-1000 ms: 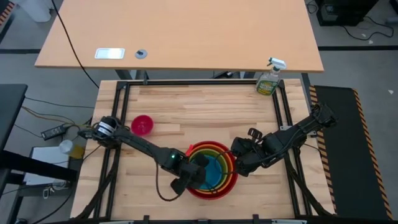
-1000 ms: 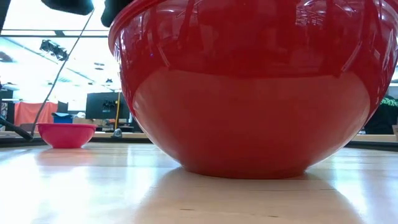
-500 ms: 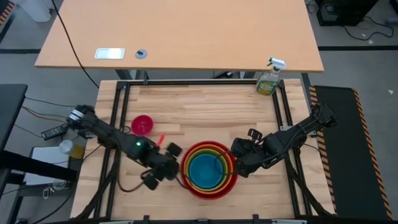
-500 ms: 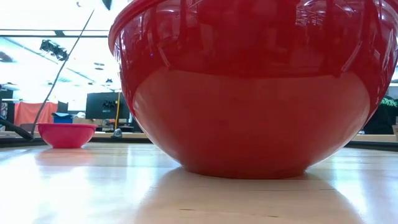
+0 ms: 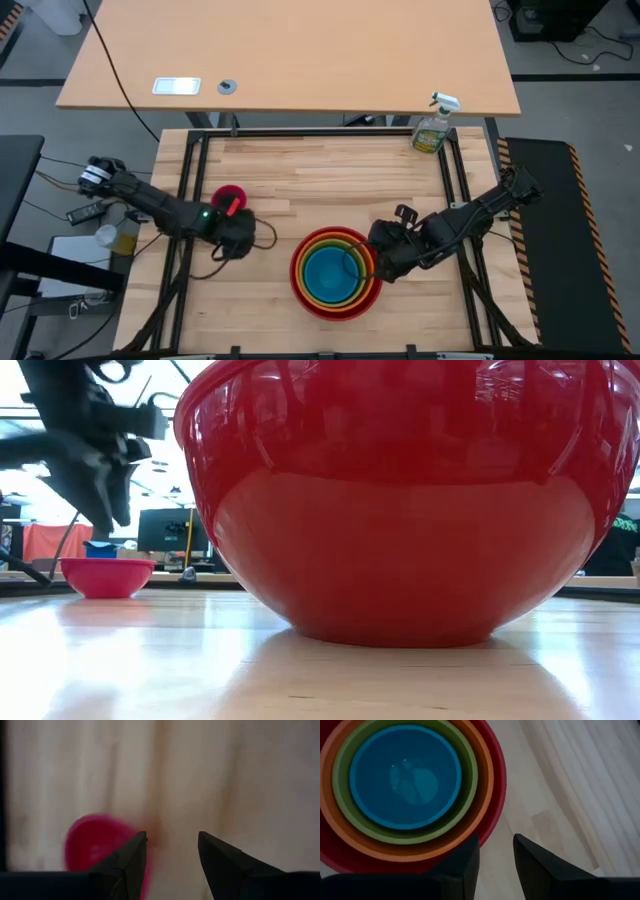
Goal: Nest bowls inside each other
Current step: Stack the pink bowl on the blue bowl
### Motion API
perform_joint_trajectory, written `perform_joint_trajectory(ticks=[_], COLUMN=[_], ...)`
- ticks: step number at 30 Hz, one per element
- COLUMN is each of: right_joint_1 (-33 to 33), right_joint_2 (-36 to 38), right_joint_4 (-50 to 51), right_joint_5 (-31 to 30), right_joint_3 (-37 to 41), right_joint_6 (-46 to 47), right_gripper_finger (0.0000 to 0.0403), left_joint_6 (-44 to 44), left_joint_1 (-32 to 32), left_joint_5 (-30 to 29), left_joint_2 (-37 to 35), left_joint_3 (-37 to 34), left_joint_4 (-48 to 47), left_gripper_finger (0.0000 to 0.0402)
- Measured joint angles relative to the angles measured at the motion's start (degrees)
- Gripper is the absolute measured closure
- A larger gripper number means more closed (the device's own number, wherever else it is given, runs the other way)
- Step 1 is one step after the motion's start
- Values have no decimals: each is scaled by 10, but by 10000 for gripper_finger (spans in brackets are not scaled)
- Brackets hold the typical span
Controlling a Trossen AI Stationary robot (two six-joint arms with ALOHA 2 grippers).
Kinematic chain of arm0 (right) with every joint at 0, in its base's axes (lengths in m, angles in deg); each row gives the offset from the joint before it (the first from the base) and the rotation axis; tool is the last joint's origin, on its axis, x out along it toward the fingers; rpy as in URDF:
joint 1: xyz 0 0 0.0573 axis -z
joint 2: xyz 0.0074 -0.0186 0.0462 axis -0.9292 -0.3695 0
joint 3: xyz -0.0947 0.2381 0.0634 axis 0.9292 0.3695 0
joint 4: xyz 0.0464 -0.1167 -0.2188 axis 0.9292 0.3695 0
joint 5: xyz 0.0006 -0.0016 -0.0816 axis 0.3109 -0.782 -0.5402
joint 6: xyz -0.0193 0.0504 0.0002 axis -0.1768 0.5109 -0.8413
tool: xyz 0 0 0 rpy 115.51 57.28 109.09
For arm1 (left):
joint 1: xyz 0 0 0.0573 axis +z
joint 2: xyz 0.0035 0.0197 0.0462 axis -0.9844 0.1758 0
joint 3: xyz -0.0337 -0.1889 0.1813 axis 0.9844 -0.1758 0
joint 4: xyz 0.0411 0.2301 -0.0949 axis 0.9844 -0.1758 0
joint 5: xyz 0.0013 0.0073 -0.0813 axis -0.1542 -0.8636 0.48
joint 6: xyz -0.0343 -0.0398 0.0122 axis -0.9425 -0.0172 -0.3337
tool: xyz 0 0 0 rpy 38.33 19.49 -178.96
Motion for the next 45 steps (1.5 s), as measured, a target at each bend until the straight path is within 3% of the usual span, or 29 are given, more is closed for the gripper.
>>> perform_joint_trajectory(ticks=[3,11,16,27,31,37,41,45], right_joint_1=[1,1,1,1,1,1,1,1], right_joint_2=[0,0,0,0,0,0,0,0], right_joint_4=[-4,-8,-9,-32,-31,-31,-31,-31], right_joint_5=[0,0,-5,-5,-5,-5,-4,-2], right_joint_3=[0,0,0,0,0,0,0,0], right_joint_6=[-5,-16,-16,-16,-20,-26,-25,-25], right_gripper_finger=[274,274,274,274,274,274,274,274], left_joint_6=[-21,-17,-15,6,33,69,76,84], left_joint_1=[45,128,137,150,150,143,116,43], left_joint_5=[-24,-14,25,7,6,5,5,-39], left_joint_2=[8,49,80,148,173,183,178,178], left_joint_3=[-12,-15,-15,-15,-15,-13,15,79], left_joint_4=[-9,-8,-8,-10,-10,-14,-49,-100], left_gripper_finger=[221,221,221,222,258,383,387,387])
